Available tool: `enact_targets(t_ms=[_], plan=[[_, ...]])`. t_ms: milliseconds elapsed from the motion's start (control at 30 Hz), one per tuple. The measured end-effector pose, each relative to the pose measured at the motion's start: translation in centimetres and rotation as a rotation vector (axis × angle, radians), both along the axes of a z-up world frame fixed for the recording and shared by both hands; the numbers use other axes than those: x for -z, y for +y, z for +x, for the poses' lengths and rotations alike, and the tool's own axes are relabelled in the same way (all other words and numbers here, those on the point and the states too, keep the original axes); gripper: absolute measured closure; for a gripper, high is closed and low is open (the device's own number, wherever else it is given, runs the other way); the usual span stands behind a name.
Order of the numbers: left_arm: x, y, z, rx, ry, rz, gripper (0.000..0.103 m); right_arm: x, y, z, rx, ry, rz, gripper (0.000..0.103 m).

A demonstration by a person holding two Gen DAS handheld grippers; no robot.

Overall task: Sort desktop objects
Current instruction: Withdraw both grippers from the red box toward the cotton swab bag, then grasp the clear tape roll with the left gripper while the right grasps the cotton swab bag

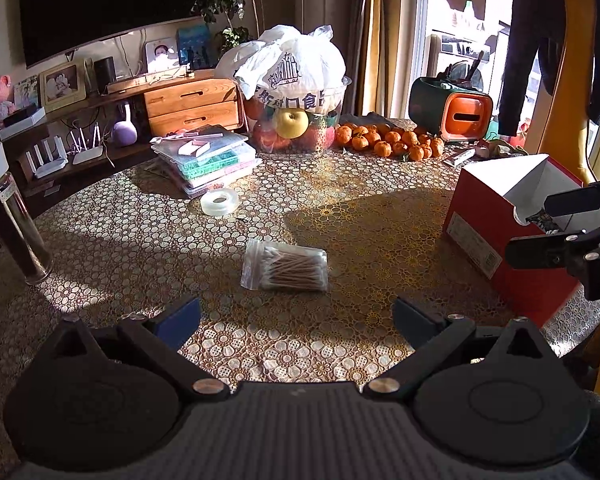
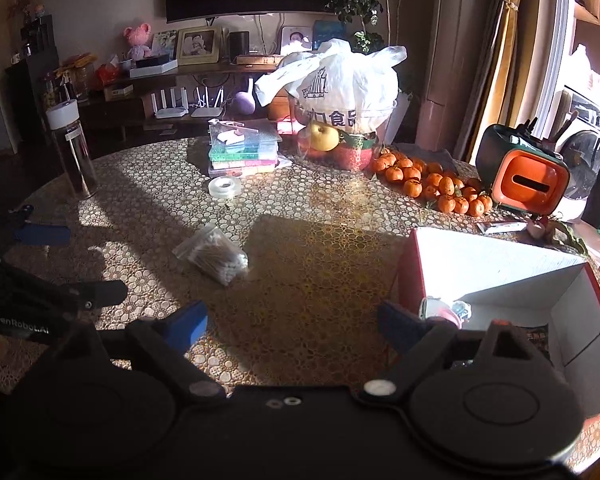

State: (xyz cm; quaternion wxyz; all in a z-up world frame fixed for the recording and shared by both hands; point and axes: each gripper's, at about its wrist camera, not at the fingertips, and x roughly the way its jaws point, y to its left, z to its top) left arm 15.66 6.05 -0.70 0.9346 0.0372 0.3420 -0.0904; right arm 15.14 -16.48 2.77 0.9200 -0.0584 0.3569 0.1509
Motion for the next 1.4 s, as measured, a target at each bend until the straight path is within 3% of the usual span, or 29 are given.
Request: enact_targets(t_ms=[600, 1133, 1300, 1400], plan=[[3.6, 3.2, 5.4, -0.031, 0.020, -0.024, 0.000, 3.9, 4.0, 5.7, -0.134, 0.013, -0.010, 0.014], [6.0, 5.2, 15.6, -0.092, 0.024, -0.005, 0.000, 8.9, 7.8, 10.8, -0.201, 0.044, -0.037, 0.016], [7.7, 4.4, 19.0, -0.081, 0.024, 0.045, 0.000, 10.5, 9.5, 11.7, -0.233, 0.014, -0.084, 0.016], [8.7, 4.7, 20.9, -0.090, 0.050, 0.013, 0.000, 11.4, 10.1, 12.3, -0.250, 0.020, -0.084, 0.016]])
